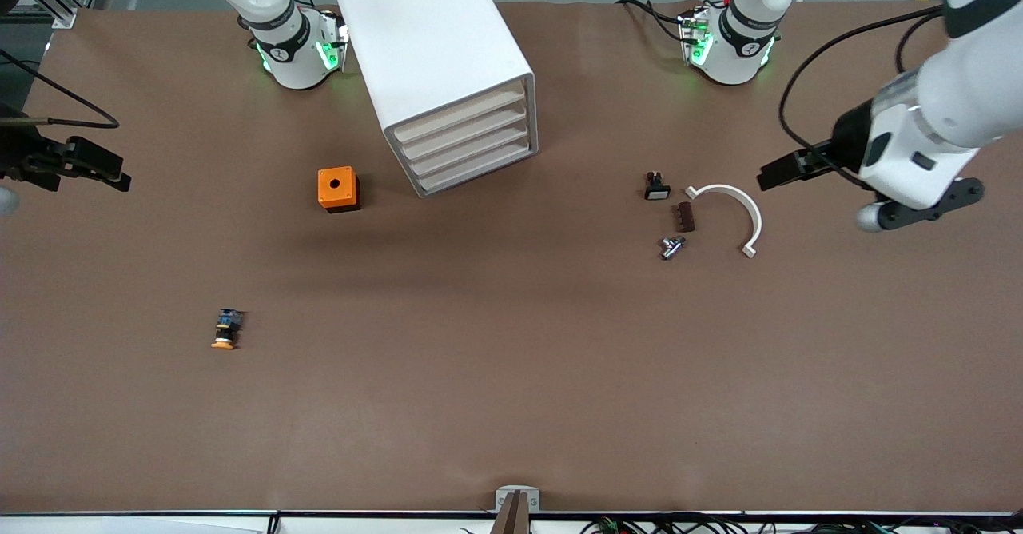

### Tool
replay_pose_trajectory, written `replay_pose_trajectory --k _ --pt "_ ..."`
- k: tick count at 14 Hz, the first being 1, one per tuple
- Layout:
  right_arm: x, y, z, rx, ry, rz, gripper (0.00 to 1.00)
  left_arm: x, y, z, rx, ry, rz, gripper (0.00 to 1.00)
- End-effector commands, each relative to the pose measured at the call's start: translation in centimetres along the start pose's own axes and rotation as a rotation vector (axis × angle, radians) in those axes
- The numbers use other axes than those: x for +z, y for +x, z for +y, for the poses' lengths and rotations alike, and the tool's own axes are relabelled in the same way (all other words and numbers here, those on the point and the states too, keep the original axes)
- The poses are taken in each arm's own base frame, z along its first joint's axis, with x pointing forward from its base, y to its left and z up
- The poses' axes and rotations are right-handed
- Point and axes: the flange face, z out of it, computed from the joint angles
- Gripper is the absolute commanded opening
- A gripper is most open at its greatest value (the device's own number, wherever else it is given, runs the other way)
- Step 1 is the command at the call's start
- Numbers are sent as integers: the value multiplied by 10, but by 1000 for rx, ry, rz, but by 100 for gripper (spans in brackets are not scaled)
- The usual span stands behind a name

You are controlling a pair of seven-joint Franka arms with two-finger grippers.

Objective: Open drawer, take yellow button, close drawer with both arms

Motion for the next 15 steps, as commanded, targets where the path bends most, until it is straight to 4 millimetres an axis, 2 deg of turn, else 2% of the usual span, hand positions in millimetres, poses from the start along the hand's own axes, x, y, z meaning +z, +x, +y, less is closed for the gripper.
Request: replay_pose_trajectory --k 1,3,8,12,15 --pt "-5 -19 -5 10 11 13 100 -10 -1 -42 42 10 5 100" --pt "-10 -22 -6 10 11 22 100 -2 3 -67 57 56 -1 100" --pt "-17 -25 -6 10 53 34 100 4 19 -105 76 59 -2 100" --pt "-24 -29 -13 -2 34 49 100 21 21 -115 66 52 42 100" --pt "-31 -31 -12 -3 28 77 100 29 21 -114 80 53 70 100"
